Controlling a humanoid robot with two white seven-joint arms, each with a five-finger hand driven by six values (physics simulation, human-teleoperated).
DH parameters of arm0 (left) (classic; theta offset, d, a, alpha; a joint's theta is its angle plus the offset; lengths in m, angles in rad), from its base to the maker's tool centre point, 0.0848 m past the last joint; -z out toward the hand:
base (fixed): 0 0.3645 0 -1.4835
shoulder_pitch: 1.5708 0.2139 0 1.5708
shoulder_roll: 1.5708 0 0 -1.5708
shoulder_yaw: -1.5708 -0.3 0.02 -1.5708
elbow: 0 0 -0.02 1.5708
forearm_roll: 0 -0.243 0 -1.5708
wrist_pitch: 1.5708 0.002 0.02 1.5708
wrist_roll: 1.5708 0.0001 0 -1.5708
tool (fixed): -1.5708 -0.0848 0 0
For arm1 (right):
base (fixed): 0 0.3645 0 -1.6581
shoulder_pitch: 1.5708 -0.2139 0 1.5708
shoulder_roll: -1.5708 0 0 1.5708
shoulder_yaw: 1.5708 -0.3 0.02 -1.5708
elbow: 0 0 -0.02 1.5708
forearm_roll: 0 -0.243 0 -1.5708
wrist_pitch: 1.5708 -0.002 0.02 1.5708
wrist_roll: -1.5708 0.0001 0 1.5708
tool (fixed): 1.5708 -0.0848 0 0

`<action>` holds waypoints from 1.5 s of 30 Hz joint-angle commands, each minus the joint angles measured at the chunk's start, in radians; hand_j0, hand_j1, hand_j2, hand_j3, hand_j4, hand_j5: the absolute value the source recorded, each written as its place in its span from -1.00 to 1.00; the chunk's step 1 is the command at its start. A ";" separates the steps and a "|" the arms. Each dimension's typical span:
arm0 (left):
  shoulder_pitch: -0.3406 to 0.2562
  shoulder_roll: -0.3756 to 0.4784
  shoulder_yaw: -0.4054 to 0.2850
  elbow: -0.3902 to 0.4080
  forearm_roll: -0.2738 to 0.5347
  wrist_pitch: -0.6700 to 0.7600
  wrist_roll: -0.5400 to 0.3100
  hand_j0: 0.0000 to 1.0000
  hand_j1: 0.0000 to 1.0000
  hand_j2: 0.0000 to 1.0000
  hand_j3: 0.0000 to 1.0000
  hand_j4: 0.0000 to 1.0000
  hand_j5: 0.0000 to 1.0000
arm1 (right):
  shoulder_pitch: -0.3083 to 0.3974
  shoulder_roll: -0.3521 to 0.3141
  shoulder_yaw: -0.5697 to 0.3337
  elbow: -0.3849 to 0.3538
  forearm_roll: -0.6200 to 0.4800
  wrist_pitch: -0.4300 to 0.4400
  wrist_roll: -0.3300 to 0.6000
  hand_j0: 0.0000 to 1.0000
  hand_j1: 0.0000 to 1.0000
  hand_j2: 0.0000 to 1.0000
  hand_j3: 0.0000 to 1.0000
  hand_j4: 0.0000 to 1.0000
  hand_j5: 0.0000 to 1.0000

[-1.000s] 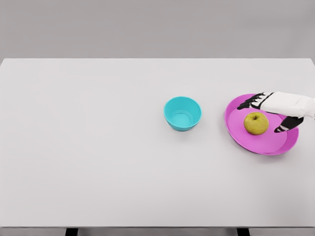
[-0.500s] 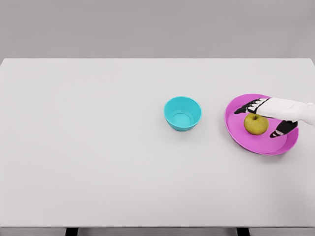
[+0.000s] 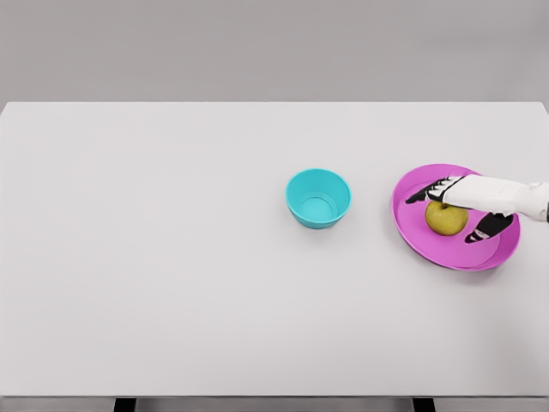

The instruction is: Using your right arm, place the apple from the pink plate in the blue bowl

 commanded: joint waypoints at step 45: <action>0.000 0.000 0.000 0.000 0.000 0.000 0.000 1.00 1.00 1.00 1.00 1.00 1.00 | -0.147 0.129 -0.006 -0.064 -0.008 0.003 0.000 0.06 0.06 0.06 0.06 0.06 0.06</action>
